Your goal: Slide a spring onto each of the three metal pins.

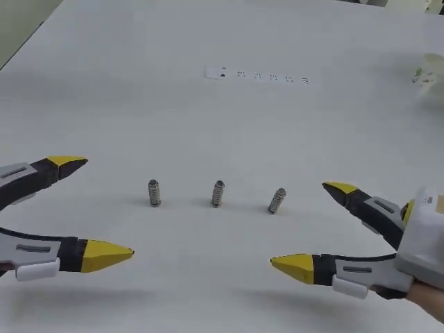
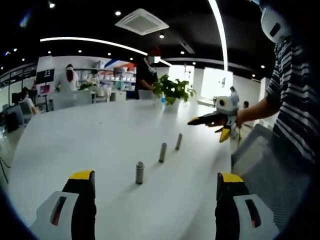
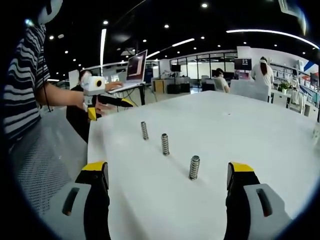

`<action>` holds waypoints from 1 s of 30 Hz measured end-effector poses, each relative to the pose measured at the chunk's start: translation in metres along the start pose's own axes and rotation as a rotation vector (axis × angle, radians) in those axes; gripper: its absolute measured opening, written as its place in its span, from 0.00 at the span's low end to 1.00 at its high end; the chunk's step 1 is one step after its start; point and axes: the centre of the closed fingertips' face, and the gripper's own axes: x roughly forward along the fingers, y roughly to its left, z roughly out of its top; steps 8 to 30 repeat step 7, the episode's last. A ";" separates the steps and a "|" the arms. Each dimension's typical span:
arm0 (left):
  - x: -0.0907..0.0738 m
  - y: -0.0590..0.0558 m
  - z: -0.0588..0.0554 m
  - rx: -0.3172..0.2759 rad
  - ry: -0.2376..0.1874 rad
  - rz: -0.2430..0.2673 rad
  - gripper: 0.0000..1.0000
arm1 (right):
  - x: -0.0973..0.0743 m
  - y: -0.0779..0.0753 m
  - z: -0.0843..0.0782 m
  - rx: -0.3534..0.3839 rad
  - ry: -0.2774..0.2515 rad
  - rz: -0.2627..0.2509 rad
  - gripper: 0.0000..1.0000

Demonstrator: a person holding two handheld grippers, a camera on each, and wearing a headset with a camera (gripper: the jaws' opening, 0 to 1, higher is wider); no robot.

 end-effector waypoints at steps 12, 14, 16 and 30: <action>-0.009 -0.002 -0.015 -0.029 0.003 0.025 0.98 | -0.004 -0.002 -0.007 0.018 0.010 -0.017 0.99; -0.009 -0.002 -0.015 -0.029 0.003 0.025 0.98 | -0.004 -0.002 -0.007 0.018 0.010 -0.017 0.99; -0.009 -0.002 -0.015 -0.029 0.003 0.025 0.98 | -0.004 -0.002 -0.007 0.018 0.010 -0.017 0.99; -0.009 -0.002 -0.015 -0.029 0.003 0.025 0.98 | -0.004 -0.002 -0.007 0.018 0.010 -0.017 0.99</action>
